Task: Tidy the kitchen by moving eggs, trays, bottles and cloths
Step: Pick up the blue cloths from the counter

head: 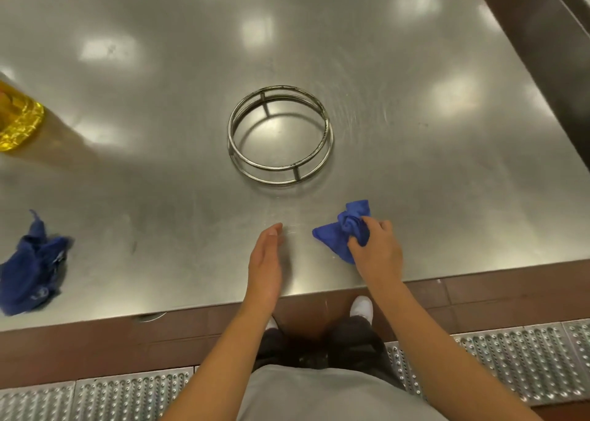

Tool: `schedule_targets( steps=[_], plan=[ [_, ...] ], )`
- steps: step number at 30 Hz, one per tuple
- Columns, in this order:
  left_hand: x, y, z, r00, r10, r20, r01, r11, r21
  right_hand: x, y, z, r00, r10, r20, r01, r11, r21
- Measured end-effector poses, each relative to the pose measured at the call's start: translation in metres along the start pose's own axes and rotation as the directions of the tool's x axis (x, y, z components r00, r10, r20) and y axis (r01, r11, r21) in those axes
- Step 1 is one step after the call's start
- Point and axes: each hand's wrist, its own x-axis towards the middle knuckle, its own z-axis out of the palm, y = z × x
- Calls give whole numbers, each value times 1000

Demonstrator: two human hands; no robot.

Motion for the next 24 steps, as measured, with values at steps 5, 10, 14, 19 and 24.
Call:
schedule_targets(
  steps=[5, 10, 14, 19, 24],
  plan=[
    [4, -6, -60, 997, 17, -76, -20, 999, -41, -26, -45, 45, 999, -4, 37, 4, 1000, -11],
    [10, -15, -134, 988, 15, -152, -22, 999, -46, -55, -106, 104, 987, -93, 128, 95, 995, -10],
    [13, -21, -197, 969, -9, -246, -15, 995, -96, -80, -164, 154, 961, -170, 217, 169, 985, 22],
    [9, -23, -254, 944, -61, -325, 12, 989, -150, -101, -225, 208, 907, -261, 330, 281, 960, -15],
    [2, -23, -273, 931, -109, -349, 40, 979, -199, -113, -255, 231, 858, -310, 409, 365, 929, -62]
  ],
)
